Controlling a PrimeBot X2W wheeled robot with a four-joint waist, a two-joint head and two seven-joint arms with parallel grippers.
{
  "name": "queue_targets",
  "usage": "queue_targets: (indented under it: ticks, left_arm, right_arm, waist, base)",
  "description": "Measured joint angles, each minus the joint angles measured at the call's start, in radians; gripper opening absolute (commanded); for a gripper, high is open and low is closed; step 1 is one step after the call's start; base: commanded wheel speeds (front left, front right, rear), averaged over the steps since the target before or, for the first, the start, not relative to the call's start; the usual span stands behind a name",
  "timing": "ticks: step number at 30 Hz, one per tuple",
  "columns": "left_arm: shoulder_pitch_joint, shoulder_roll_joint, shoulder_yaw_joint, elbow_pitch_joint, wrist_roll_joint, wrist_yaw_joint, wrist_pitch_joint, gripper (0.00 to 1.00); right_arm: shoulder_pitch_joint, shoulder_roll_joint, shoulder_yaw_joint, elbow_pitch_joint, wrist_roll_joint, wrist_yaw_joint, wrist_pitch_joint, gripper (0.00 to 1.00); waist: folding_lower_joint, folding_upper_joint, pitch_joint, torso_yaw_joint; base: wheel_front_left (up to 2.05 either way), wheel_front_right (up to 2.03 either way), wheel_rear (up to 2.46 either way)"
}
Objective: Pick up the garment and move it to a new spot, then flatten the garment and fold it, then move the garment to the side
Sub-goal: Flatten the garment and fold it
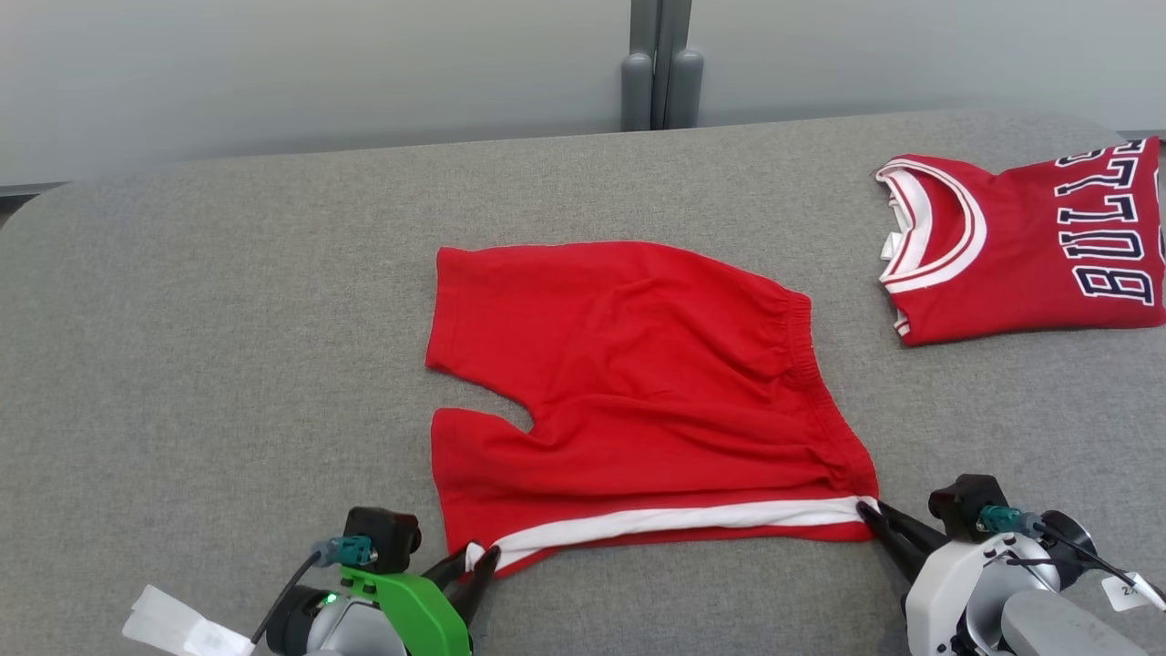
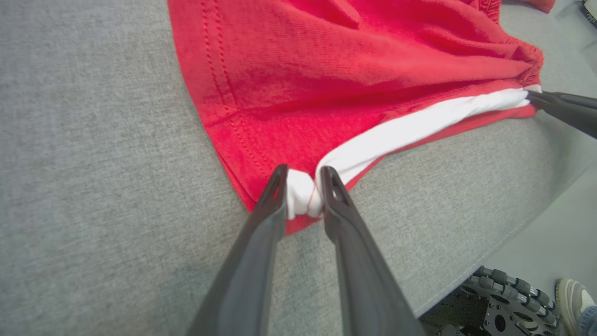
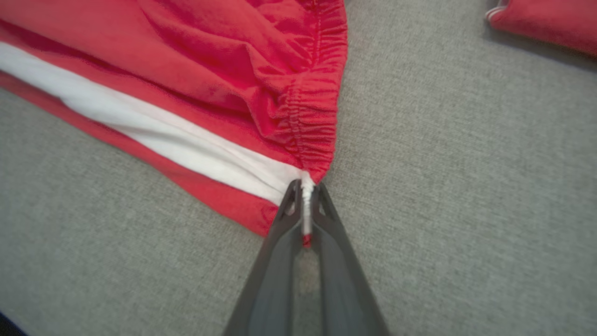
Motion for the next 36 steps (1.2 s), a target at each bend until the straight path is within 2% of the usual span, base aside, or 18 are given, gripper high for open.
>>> queue_targets:
  ticks: [5, 6, 7, 12, 17, 22, 30, 36]
  left_arm:
    - [0.000, 0.009, -0.012, -0.007, 0.007, 0.010, 0.031, 0.25]
    - [0.000, 0.013, -0.017, -0.010, 0.011, 0.011, 0.038, 0.16]
    - [0.000, 0.017, -0.020, -0.013, 0.014, 0.011, 0.042, 0.00]
    - [0.003, 0.023, -0.010, -0.033, 0.022, 0.023, 0.046, 0.00]
    - [0.001, 0.018, 0.075, -0.102, 0.012, 0.055, -0.041, 0.00]
    - [-0.009, 0.015, 0.153, -0.180, 0.012, 0.074, -0.151, 0.00]
    - [-0.039, -0.014, 0.262, -0.317, -0.011, 0.075, -0.325, 0.00]
    - [-0.038, -0.010, 0.355, -0.444, -0.020, 0.077, -0.331, 0.00]
  right_arm:
    - [-0.001, 0.000, -0.002, -0.001, 0.000, 0.000, 0.000, 0.00]
    - [-0.001, 0.000, -0.002, -0.001, 0.000, 0.000, 0.000, 0.00]
    - [-0.001, 0.000, -0.002, -0.001, 0.000, 0.000, 0.000, 0.00]
    - [-0.001, 0.003, -0.012, -0.006, 0.000, 0.003, 0.000, 0.00]
    - [-0.011, 0.021, -0.087, -0.073, 0.039, 0.003, 0.009, 0.00]
    - [-0.080, 0.032, -0.189, -0.205, 0.080, 0.003, 0.010, 0.00]
    - [-0.100, 0.035, -0.303, -0.410, 0.146, 0.003, 0.010, 0.00]
    - [-0.096, 0.029, -0.357, -0.625, 0.166, 0.009, 0.010, 0.00]
  waist:
    - [0.0000, 0.0000, 0.001, 0.001]
    - [0.0000, 0.0000, 0.001, 0.001]
    - [0.0000, 0.0000, 0.001, 0.001]
    - [0.0000, 0.0000, 0.003, -0.001]
    - [0.0000, 0.0000, 0.002, -0.001]
    - [0.0000, 0.0000, -0.002, -0.002]
    - [0.0000, 0.0000, -0.014, -0.008]
    - [0.0000, 0.0000, -0.030, -0.026]
  base:
    - [0.00, 0.00, 0.00]
    - [0.00, 0.00, 0.00]
    - [0.00, 0.00, 0.00]
    - [0.00, 0.00, 0.00]
    - [0.00, 0.00, 0.00]
    - [0.00, 0.00, 0.00]
    - [0.00, 0.00, 0.00]
    - [0.00, 0.00, 0.00]
